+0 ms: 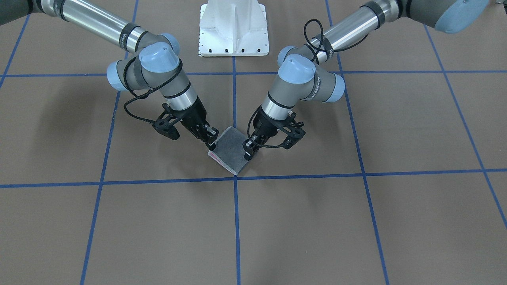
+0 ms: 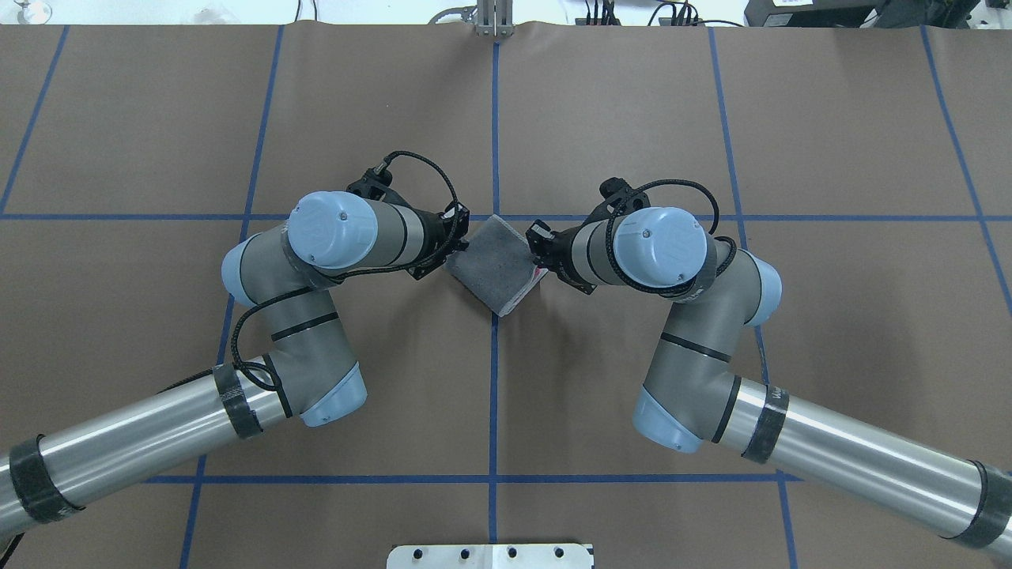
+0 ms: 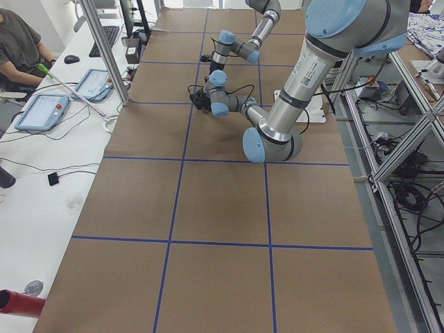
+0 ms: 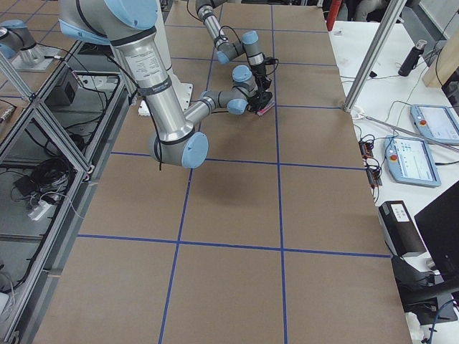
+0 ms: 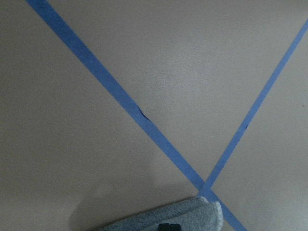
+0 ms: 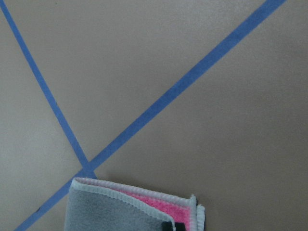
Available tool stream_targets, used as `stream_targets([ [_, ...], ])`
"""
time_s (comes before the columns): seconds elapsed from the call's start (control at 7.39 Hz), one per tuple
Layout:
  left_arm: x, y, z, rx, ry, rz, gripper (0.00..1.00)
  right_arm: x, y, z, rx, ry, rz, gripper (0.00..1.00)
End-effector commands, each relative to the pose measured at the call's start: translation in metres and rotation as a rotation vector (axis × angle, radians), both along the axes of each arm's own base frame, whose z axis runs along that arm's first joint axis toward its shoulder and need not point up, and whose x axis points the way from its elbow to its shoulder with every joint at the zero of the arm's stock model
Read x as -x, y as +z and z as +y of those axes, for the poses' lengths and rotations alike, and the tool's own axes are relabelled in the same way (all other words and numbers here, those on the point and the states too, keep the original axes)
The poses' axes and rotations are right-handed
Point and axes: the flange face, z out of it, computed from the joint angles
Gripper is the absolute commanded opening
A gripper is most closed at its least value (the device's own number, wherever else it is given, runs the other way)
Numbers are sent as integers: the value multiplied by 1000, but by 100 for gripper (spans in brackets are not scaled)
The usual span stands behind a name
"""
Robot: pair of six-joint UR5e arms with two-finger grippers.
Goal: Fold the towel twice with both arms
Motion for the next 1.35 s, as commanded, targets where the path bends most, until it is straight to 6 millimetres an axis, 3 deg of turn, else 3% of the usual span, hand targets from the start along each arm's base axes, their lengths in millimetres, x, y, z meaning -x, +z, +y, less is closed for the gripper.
stream_targets([
  [0.0,3,10,2,0,5,-1,0,-1,1,0,1,1,2,0],
  [0.68,14,17,7,-3,6,7,0,-3,0,-3,1,6,0,0],
  [0.95,30,-13,6,-33,-8,59,0,-3,-1,-4,1,7,-1,0],
  [1.22,30,-17,8,-30,-13,77,0,-3,-1,-4,1,7,-1,0],
])
